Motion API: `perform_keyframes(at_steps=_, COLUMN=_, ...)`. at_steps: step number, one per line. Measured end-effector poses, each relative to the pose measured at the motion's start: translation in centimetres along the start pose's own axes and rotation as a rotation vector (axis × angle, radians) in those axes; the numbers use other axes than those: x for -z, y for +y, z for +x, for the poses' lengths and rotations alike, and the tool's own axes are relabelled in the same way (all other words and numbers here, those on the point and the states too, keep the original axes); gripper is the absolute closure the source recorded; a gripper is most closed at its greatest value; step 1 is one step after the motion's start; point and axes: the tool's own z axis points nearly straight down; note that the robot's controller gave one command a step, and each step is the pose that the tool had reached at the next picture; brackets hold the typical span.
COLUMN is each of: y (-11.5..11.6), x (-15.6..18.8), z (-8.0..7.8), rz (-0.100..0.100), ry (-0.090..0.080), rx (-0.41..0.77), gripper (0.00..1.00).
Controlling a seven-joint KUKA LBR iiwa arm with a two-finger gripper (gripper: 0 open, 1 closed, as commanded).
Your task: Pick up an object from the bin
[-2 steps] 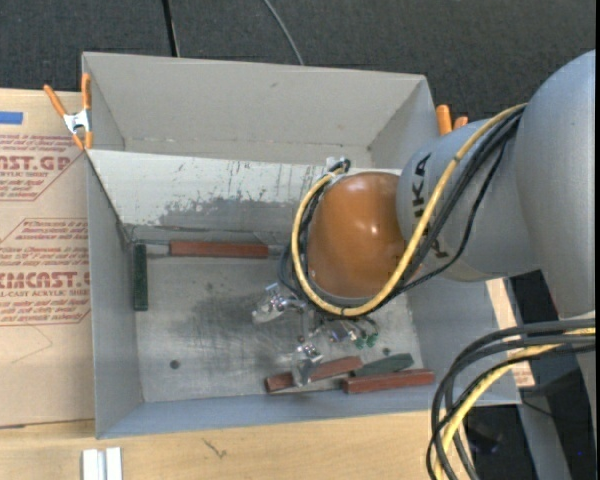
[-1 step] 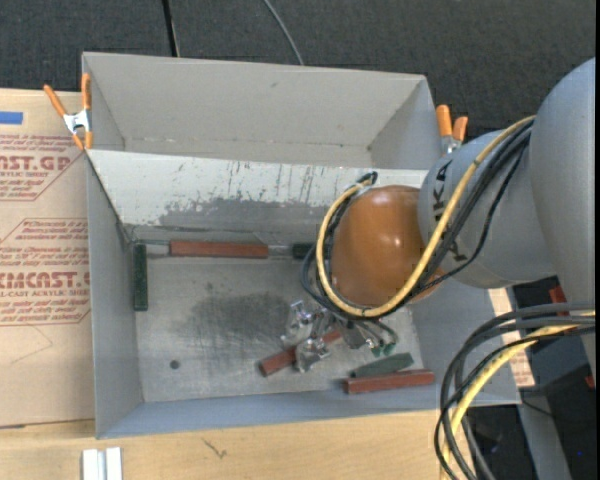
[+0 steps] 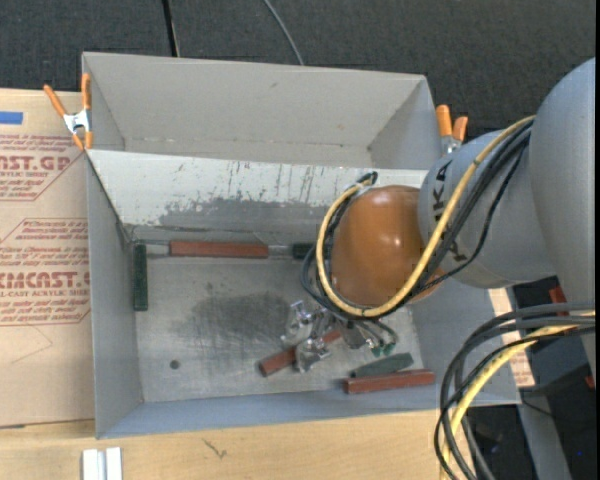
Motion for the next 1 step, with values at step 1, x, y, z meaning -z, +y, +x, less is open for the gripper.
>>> perform_keyframes(at_steps=1, y=0.63, x=15.6, z=-1.31, rz=0.0, ry=0.015, rx=-0.021, gripper=1.0)
